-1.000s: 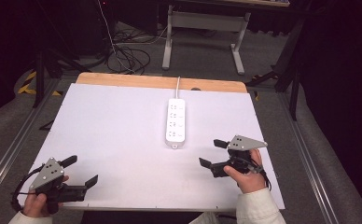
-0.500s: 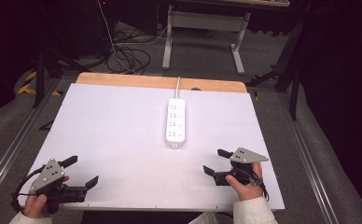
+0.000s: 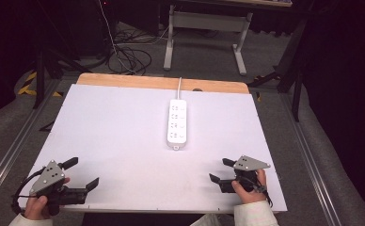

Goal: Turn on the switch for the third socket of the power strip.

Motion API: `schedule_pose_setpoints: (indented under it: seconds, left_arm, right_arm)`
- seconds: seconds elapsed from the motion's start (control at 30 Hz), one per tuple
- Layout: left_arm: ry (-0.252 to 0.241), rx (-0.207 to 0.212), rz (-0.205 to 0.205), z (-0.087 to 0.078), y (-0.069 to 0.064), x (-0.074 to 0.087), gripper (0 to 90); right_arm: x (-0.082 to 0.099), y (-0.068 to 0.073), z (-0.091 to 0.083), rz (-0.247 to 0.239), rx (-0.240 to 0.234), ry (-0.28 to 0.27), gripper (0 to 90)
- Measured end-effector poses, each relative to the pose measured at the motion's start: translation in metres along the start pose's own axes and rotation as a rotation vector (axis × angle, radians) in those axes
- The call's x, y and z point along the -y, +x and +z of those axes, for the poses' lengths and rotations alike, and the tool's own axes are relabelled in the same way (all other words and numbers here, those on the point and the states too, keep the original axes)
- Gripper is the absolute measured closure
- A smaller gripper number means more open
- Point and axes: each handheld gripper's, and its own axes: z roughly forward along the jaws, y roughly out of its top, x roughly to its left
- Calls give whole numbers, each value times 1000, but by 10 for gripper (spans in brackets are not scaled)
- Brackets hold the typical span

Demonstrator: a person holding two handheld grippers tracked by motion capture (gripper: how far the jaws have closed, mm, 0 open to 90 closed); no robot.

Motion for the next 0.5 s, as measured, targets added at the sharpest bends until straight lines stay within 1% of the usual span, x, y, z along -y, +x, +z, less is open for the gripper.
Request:
schedule_pose_setpoints:
  seconds: [0.03,0.07,0.13,0.17,0.2,0.3,0.4,0.47,0.5]
  left_arm:
    - [0,0,-6,0,0,0,15]
    - [0,-3,0,0,0,0,15]
    - [1,-8,0,0,0,0,15]
    - [0,-9,-8,0,-1,0,15]
    - [0,-11,-10,0,-1,0,15]
    - [0,-15,-3,0,0,0,15]
    - [-10,-17,-4,0,0,0,15]
    - [-17,-23,12,0,0,1,15]
    - [-22,-28,13,0,-1,1,15]
  right_arm:
    - [0,0,0,-5,4,8,191]
    - [0,0,0,-9,6,8,182]
    - [-1,0,-1,-22,10,-7,176]
    - [-2,0,-3,-29,14,-18,172]
    - [-3,0,-5,-27,17,-32,160]
    - [-1,-1,-5,-22,19,-32,153]
    - [0,-3,-3,-20,18,-22,144]
    - [1,-3,-3,-22,15,-21,143]
    - [1,-2,-2,-25,18,-22,143]
